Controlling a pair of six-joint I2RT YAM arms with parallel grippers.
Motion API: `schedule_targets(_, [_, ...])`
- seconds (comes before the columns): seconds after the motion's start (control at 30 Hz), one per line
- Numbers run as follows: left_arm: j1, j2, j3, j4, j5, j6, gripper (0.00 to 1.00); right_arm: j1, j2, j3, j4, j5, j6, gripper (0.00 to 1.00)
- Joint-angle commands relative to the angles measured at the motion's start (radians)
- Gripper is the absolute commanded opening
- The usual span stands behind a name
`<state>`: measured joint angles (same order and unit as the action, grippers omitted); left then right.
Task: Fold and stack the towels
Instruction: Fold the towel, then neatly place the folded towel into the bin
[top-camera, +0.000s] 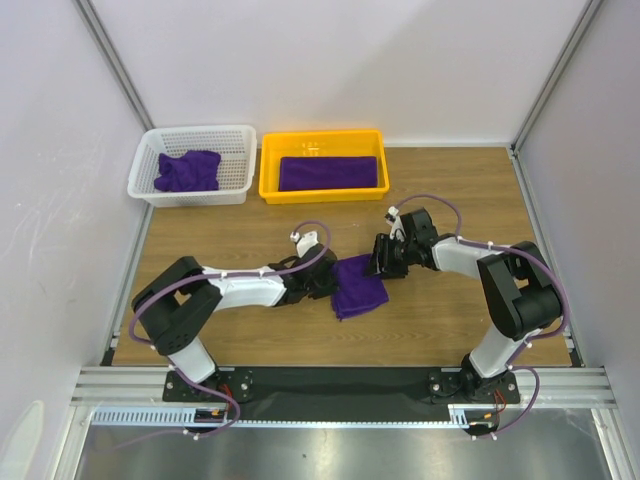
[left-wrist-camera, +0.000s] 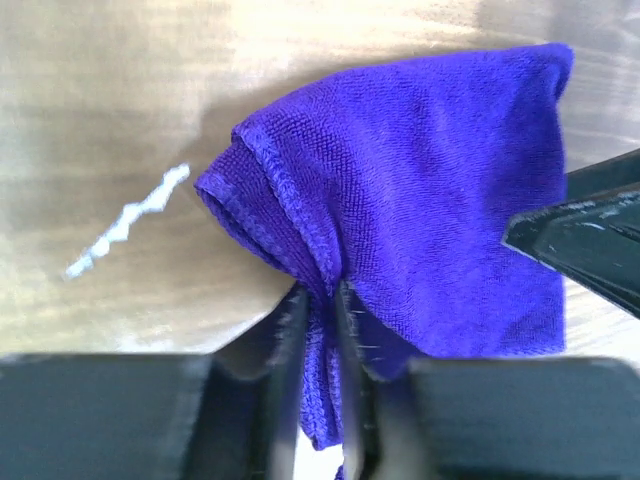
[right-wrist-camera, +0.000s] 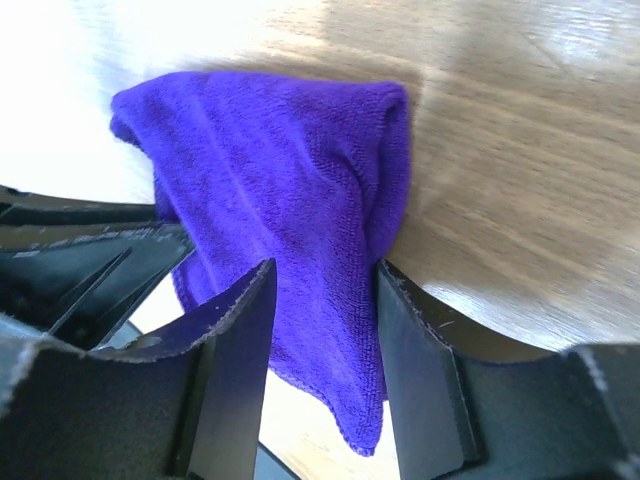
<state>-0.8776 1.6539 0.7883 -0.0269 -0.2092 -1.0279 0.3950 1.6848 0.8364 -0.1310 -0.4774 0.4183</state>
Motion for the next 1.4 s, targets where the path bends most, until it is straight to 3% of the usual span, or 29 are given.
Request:
schedule_targets(0.0, [0.028, 0.058, 0.011, -0.068, -0.032, 0.123, 0.2, 0.007, 0.039, -0.071, -0.012, 0.051, 0.011, 0.51])
schedule_targets(0.03, [0.035, 0.067, 0.014, -0.07, -0.024, 0.133, 0.07, 0.013, 0.039, -0.077, -0.007, 0.06, 0.014, 0.52])
schedule_targets(0.1, [0.055, 0.084, 0.034, -0.082, -0.018, 0.163, 0.0, 0.021, 0.032, -0.085, -0.009, 0.077, 0.023, 0.53])
schedule_targets(0.6, [0.127, 0.161, 0.181, -0.257, -0.018, 0.39, 0.0, 0.035, -0.066, -0.039, -0.093, 0.284, 0.046, 0.56])
schedule_targets(0.97, [0.127, 0.204, 0.212, -0.248, 0.016, 0.45, 0.0, 0.047, 0.021, -0.014, -0.042, 0.267, 0.106, 0.54])
schedule_targets(1.2, [0.137, 0.213, 0.21, -0.231, 0.045, 0.434, 0.0, 0.053, 0.101, -0.048, 0.005, 0.26, 0.134, 0.33])
schedule_targets(1.37, [0.14, 0.207, 0.212, -0.209, 0.068, 0.411, 0.0, 0.054, 0.112, -0.057, 0.001, 0.272, 0.125, 0.23])
